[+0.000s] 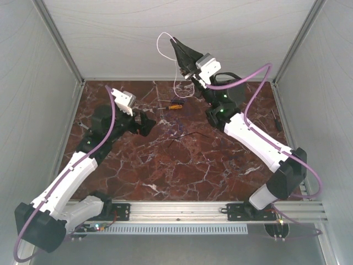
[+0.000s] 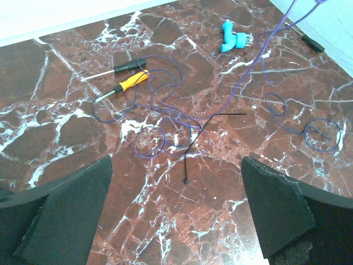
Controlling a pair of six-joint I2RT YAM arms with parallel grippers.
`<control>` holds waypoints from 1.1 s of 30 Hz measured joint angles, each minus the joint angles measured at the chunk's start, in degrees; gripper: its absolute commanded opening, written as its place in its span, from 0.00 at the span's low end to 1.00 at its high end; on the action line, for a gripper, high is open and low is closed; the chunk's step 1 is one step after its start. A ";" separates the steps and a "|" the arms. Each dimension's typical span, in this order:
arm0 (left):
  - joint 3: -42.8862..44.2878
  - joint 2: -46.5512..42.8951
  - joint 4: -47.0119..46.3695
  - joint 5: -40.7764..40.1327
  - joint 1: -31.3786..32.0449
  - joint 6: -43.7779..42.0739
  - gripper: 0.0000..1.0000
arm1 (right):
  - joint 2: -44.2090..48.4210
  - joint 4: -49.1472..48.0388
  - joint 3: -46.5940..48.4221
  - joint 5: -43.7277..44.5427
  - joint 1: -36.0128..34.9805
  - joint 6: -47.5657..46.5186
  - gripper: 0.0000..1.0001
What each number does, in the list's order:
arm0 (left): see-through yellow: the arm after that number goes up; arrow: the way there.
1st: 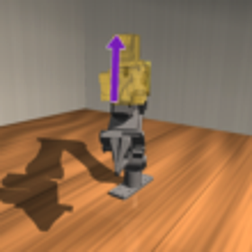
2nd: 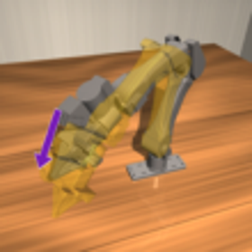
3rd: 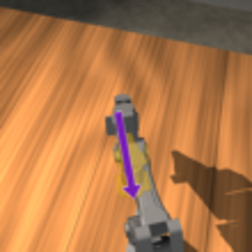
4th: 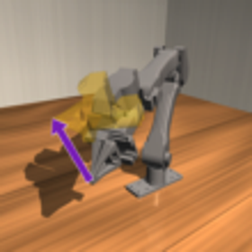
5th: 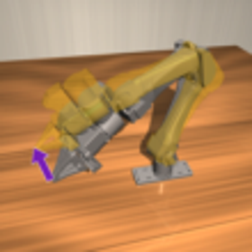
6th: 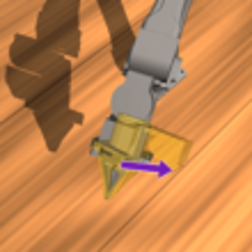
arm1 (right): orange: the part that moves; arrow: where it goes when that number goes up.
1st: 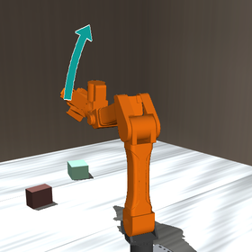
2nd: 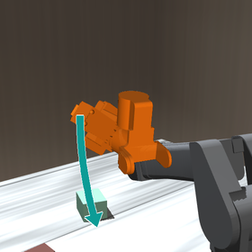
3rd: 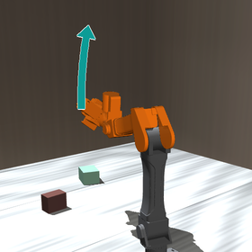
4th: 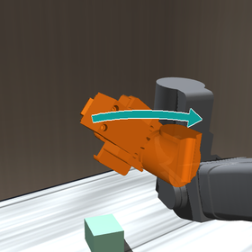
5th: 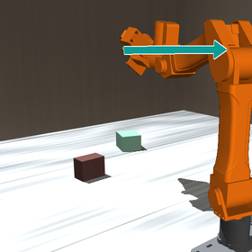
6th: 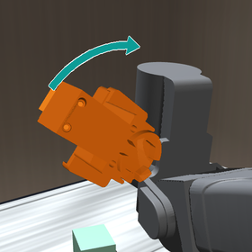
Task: Zip-tie the wires
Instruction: Untie the cable at the center of the board.
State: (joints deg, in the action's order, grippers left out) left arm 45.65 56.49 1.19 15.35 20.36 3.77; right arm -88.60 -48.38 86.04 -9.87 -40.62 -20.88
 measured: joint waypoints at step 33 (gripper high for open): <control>-3.93 7.80 -31.41 12.33 5.38 -0.35 0.97 | -5.25 -8.61 14.25 0.87 -2.78 -6.75 0.00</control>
State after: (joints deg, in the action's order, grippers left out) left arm 41.71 64.29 -30.22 27.68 25.74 3.42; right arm -93.84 -56.99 100.29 -8.99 -43.40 -27.64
